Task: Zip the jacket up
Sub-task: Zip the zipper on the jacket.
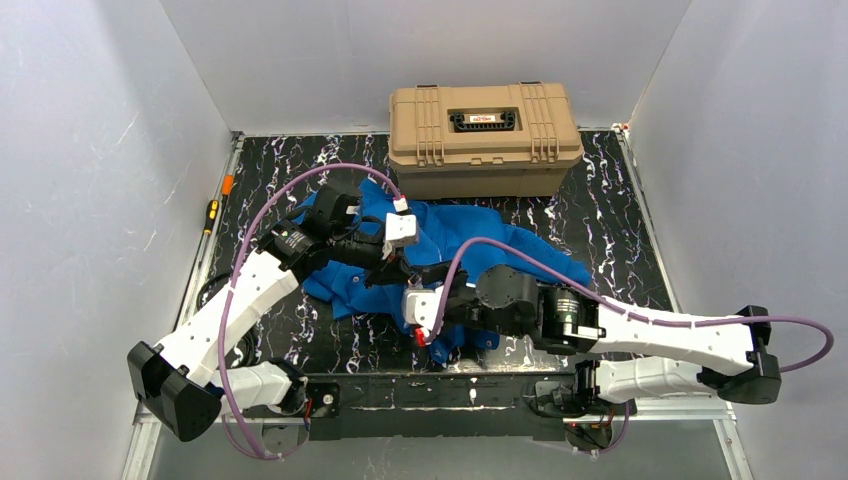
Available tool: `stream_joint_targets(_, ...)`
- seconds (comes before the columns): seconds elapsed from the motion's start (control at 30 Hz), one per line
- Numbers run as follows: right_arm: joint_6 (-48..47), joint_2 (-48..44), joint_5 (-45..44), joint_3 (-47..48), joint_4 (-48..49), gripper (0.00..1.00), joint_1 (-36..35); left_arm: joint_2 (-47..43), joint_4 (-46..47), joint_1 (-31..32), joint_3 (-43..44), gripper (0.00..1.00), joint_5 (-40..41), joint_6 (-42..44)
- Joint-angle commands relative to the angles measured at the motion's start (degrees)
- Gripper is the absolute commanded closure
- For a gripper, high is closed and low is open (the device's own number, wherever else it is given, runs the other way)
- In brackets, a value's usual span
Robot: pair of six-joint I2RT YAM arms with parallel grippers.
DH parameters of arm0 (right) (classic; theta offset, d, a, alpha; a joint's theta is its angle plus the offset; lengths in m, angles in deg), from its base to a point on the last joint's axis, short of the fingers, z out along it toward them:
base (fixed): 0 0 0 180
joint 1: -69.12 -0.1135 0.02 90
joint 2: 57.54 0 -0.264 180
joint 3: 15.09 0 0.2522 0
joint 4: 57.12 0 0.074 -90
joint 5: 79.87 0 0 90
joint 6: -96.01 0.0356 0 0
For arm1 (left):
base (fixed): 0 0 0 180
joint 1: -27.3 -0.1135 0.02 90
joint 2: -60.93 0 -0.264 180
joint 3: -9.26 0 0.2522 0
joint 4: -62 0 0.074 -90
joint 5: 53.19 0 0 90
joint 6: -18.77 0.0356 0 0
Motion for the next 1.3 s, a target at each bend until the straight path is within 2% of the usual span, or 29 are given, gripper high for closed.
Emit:
stream_joint_targets(0.0,-3.54,0.99,-3.88,-0.97,3.66,0.34,-1.29,-0.52,-1.41,-0.46,1.67,1.0,-2.04,0.03)
stream_joint_targets(0.4,-7.19,2.39,-8.53,-5.39,11.77,0.49,-2.51,-0.8,-1.76,-0.55,1.85,1.0,-2.15,0.3)
stream_joint_targets(0.53,-8.25,2.01,-9.36,-6.34,14.42,0.62,-2.59,-0.87,-1.76,-0.55,1.79,1.0,-2.22,0.37)
stream_joint_targets(0.6,-8.38,2.17,-9.59,-6.5,14.54,0.65,-2.77,-0.96,-1.77,-0.55,1.77,1.0,-2.14,0.38)
stream_joint_targets(0.7,-8.97,2.61,-9.97,-6.38,13.36,0.65,-3.35,-1.18,-1.83,-0.61,1.76,1.0,-1.96,0.48)
stream_joint_targets(0.93,-8.8,2.04,-8.58,-5.42,8.39,0.54,-3.67,-1.5,-2.2,-0.64,1.62,1.0,-1.7,0.74)
stream_joint_targets(1.27,-10.76,2.59,-11.07,-6.53,8.86,0.61,-3.76,-1.51,-2.03,-0.64,2.01,1.0,-1.95,0.57)
